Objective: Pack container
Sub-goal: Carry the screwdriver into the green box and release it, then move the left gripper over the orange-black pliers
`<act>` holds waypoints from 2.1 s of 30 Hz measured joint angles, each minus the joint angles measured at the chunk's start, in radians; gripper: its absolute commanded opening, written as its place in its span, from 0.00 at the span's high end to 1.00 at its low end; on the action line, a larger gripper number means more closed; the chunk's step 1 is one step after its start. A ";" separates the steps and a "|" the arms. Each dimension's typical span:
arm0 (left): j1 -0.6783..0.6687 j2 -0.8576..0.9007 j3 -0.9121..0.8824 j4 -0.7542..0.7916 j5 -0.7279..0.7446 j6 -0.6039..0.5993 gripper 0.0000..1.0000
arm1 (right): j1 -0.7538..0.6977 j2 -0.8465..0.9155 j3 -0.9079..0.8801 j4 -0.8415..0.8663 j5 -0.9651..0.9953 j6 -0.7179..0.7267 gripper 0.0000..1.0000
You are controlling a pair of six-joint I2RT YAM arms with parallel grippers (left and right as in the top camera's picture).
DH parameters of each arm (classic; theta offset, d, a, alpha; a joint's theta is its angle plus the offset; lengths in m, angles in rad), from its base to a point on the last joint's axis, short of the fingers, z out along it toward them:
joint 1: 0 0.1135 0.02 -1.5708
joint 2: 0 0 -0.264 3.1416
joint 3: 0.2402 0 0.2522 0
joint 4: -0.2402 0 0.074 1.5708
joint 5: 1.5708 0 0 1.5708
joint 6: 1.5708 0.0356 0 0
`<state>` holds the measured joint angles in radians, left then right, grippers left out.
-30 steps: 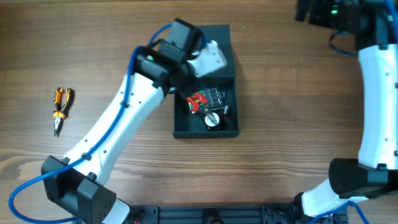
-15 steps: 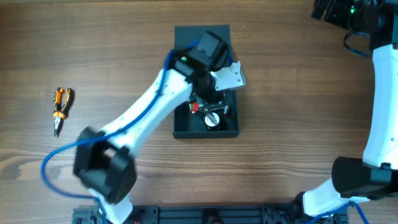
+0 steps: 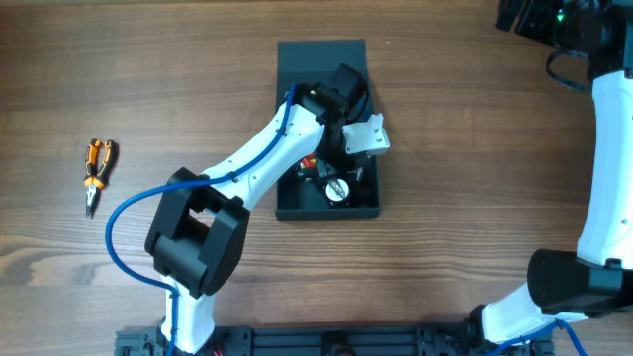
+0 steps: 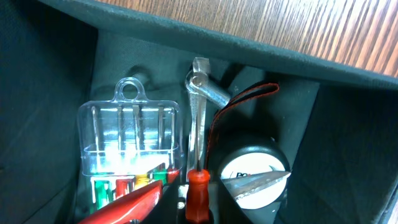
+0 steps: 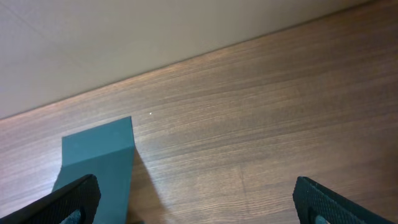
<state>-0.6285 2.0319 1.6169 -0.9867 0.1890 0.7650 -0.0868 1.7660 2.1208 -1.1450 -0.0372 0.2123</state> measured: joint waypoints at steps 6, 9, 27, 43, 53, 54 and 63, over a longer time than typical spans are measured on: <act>0.000 0.000 0.000 -0.016 0.004 0.003 0.09 | 0.000 0.000 0.000 0.000 0.000 -0.008 0.00; 0.000 0.000 0.000 -0.019 0.004 -0.020 0.01 | 0.000 0.000 0.000 0.000 0.000 -0.012 0.00; 0.077 -0.309 0.080 -0.132 -0.224 -0.269 0.00 | 0.000 0.000 0.000 -0.017 0.000 -0.038 0.00; 0.849 -0.497 0.068 -0.199 -0.383 -0.664 0.00 | 0.000 0.000 0.000 -0.023 -0.001 -0.042 0.00; 0.978 -0.491 -0.280 0.083 -0.339 -0.606 0.00 | 0.000 0.000 0.000 -0.023 -0.007 -0.042 0.00; 0.990 -0.491 -0.311 0.098 -0.336 -0.605 0.00 | 0.000 0.000 0.000 -0.023 -0.007 -0.042 0.00; 1.064 -0.476 -0.420 0.182 -0.316 -0.533 0.00 | 0.000 0.000 0.000 -0.047 -0.007 -0.042 0.00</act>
<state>0.4355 1.5562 1.1969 -0.8043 -0.1272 0.2321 -0.0868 1.7660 2.1208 -1.1919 -0.0444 0.1703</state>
